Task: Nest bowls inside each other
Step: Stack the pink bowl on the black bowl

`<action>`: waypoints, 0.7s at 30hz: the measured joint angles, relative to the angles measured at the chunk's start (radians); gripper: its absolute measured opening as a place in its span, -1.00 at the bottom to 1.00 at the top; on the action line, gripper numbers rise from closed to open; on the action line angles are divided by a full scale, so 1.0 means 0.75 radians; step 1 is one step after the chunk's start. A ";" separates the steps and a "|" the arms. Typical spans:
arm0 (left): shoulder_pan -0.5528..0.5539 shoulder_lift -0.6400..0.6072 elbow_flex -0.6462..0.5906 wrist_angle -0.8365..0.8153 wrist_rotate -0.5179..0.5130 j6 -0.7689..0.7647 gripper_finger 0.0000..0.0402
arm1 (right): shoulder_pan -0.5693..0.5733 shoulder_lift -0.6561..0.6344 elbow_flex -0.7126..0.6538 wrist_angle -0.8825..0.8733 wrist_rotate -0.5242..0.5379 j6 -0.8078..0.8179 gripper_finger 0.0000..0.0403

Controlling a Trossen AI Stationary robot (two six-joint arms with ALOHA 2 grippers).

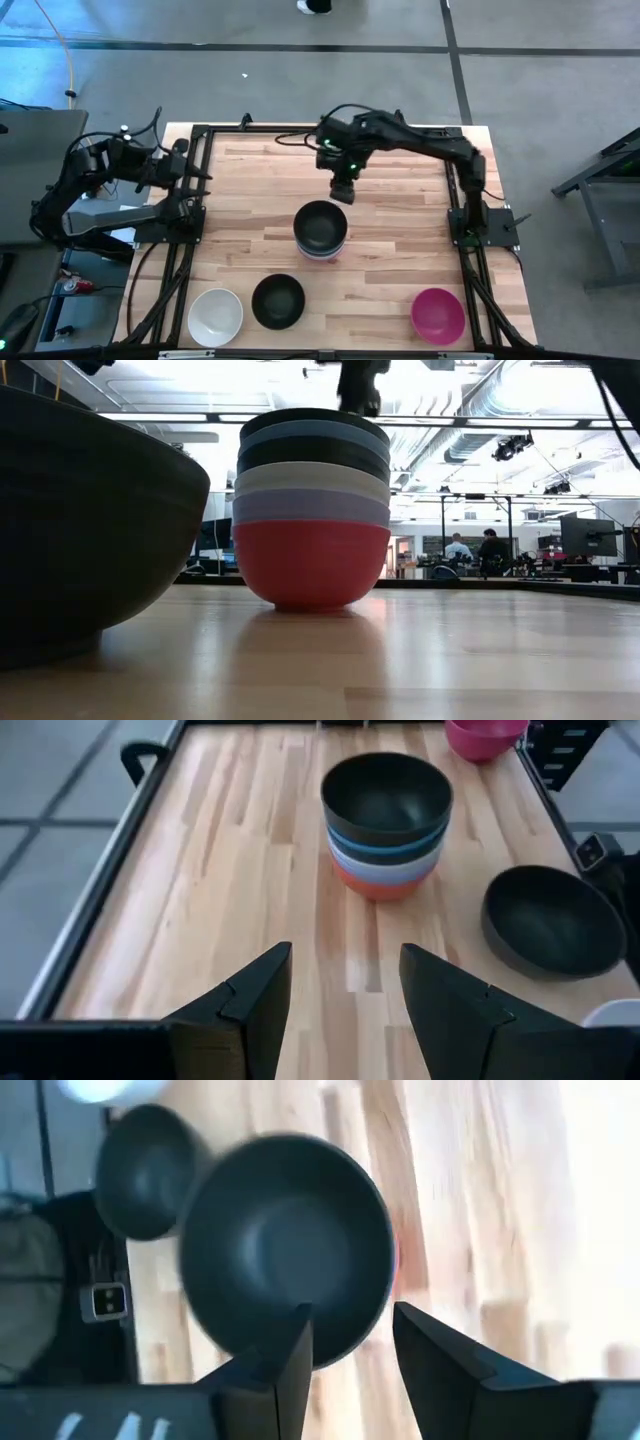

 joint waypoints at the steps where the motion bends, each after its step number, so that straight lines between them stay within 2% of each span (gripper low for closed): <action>1: 0.000 0.000 0.000 -0.011 0.008 -0.016 -0.13 | 0.007 -0.028 0.000 0.019 0.001 -0.059 -0.34; 4: 0.000 -0.002 -0.028 -0.021 0.065 -0.066 -0.13 | 0.039 -0.109 0.000 0.065 0.000 -0.221 -0.34; 8: 0.000 -0.027 -0.159 -0.015 0.069 -0.113 -0.13 | 0.093 -0.197 -0.001 0.118 -0.023 -0.438 -0.34; 13: 0.000 -0.085 -0.380 0.119 0.076 -0.139 -0.13 | 0.139 -0.322 -0.001 0.183 -0.257 -0.622 -0.34; 17: 0.000 -0.120 -0.493 0.230 0.163 -0.159 -0.13 | 0.158 -0.444 -0.001 0.157 -0.301 -0.641 -0.34; 21: -0.001 -0.143 -0.502 0.281 0.223 -0.170 -0.13 | 0.176 -0.570 -0.001 0.117 -0.289 -0.624 -0.34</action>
